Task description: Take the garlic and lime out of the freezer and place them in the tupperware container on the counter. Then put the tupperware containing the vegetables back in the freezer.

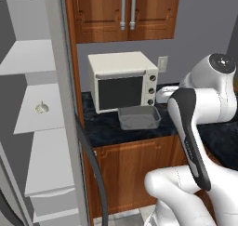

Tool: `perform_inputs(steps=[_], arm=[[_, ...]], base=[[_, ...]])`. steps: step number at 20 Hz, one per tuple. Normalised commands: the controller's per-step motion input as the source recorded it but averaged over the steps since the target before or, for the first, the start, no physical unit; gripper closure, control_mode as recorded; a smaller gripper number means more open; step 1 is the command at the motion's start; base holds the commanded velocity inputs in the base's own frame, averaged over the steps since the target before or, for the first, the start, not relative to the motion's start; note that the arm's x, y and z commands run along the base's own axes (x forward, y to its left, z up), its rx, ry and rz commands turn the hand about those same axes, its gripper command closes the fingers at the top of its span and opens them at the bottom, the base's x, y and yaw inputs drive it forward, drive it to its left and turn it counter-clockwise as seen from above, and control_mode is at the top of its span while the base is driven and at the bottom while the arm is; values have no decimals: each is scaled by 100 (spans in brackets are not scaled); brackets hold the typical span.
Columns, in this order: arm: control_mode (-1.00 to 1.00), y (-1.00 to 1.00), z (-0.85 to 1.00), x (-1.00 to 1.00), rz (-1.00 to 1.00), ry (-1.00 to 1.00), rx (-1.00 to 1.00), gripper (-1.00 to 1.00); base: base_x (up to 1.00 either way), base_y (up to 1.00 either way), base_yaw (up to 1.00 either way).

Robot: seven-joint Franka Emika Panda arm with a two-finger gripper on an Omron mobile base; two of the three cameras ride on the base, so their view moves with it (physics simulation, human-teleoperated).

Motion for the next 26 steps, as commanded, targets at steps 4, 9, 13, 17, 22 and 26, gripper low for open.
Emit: perform_inputs(steps=[4, 9, 13, 17, 22, 26], arm=[[-100, 0, -19, 55, 15, 21, 0, 100], [-100, 0, -57, 93, 15, 16, 0, 100], [-100, 0, -69, 87, 4, 4, 0, 100], [-100, 0, -49, 71, 0, 3, 0, 100], [-100, 0, -51, 79, -3, 16, -4, 100], [-100, 0, -56, 60, 0, 10, -3, 100]], base=[[0, 0, 0], [0, 0, 0], [0, 0, 0], [0, 0, 0], [0, 0, 0], [0, 0, 0]])
